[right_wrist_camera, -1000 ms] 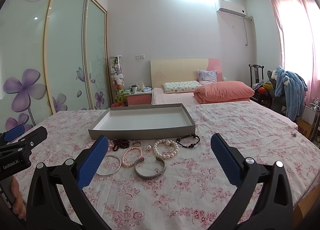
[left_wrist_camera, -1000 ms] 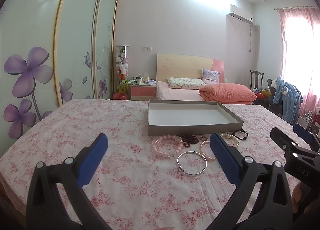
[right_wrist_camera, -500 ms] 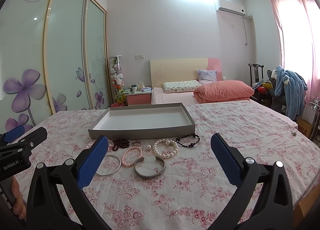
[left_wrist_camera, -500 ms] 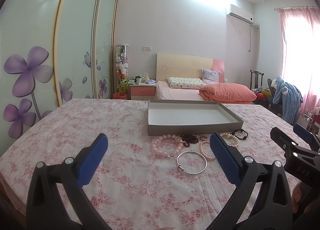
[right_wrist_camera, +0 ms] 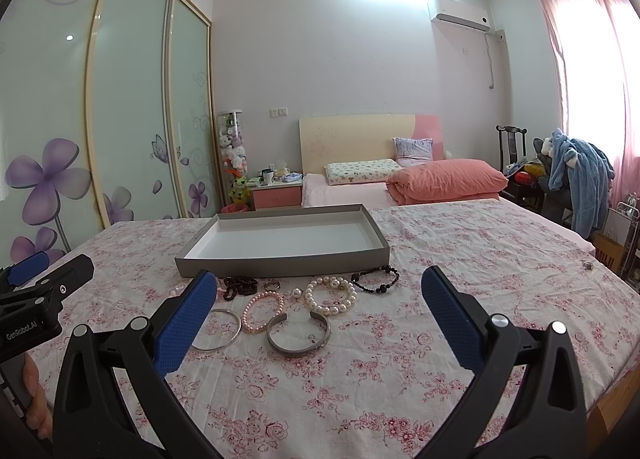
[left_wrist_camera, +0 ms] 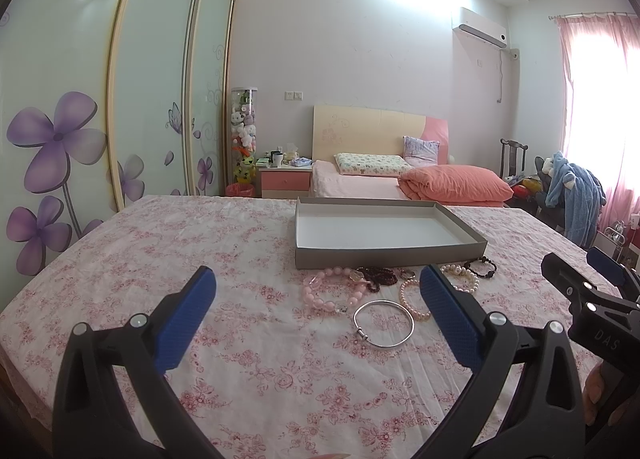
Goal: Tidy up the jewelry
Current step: 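Lower the right tool onto the grey metal cuff and close on it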
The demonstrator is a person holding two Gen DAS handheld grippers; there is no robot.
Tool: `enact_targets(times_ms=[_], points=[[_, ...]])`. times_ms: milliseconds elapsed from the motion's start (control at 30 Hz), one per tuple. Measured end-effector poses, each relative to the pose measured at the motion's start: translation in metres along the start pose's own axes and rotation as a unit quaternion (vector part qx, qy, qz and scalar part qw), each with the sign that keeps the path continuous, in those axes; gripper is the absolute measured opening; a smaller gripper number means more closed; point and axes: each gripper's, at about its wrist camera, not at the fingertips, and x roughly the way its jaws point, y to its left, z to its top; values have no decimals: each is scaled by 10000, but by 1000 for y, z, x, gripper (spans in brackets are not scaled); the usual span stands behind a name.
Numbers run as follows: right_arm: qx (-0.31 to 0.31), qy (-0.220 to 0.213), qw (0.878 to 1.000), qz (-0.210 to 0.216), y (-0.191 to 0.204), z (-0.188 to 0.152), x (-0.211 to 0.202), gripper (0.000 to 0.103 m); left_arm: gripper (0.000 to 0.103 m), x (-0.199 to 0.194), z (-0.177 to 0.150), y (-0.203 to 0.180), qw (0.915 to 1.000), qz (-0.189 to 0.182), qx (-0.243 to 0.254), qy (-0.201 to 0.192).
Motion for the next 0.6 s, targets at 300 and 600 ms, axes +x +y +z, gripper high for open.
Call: enact_targets(times_ms=[300, 600], points=[[26, 147, 9999, 10, 2, -2, 3, 101, 99, 0, -1, 2, 9999, 24, -18, 97], [219, 1588, 9870, 81, -14, -19, 60, 101, 99, 34, -16, 7, 9965, -90, -156, 815]])
